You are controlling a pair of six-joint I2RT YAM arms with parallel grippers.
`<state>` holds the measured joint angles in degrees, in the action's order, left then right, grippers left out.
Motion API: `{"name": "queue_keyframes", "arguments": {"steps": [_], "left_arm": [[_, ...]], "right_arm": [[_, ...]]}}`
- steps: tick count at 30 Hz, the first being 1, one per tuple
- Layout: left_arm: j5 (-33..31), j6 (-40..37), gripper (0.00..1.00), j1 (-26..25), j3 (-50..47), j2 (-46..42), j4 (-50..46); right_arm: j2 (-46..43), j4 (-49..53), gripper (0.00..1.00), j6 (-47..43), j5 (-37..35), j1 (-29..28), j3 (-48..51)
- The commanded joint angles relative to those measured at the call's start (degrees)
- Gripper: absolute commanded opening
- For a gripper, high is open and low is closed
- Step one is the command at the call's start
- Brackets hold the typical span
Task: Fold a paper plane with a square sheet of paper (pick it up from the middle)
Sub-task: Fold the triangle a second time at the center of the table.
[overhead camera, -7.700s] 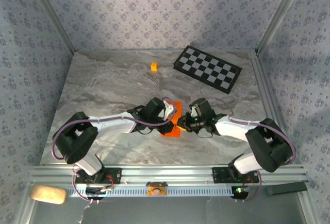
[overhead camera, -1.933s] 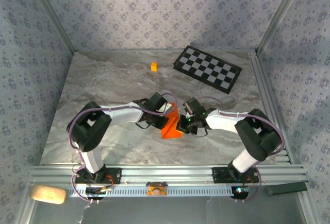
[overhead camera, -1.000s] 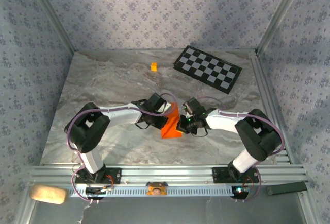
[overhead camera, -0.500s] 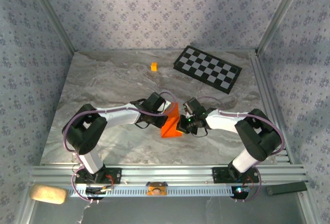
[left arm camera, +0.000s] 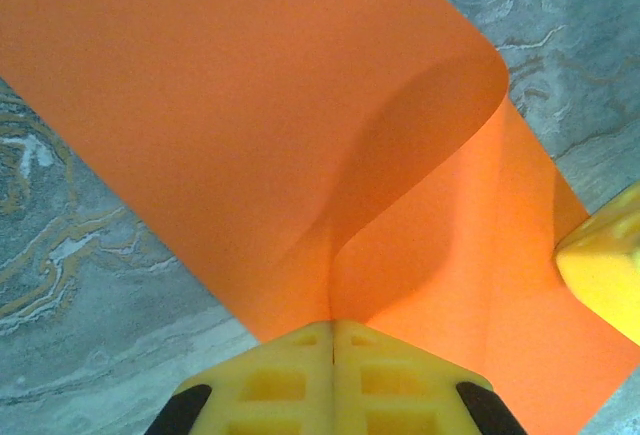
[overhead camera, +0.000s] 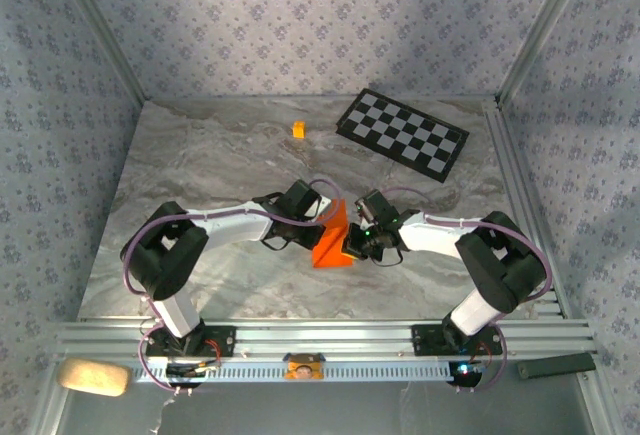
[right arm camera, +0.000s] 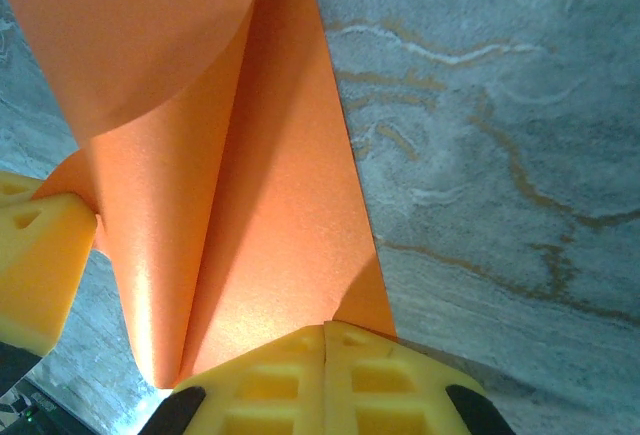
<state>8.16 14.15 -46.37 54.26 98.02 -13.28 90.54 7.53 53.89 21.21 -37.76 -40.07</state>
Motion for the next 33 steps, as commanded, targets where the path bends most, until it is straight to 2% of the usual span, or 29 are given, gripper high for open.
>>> {"name": "queue_keyframes", "arguments": {"steps": [1, 33], "left_arm": [[1.07, -0.18, 0.03, 0.37, -0.28, 0.86, 0.89], [2.23, -0.24, 0.04, 0.58, 0.14, 1.24, 1.16]], "right_arm": [[1.41, 5.65, 0.05, -0.98, -2.73, 0.23, 0.6], [0.78, 6.31, 0.05, -1.32, -3.11, 0.59, 0.87]]}}
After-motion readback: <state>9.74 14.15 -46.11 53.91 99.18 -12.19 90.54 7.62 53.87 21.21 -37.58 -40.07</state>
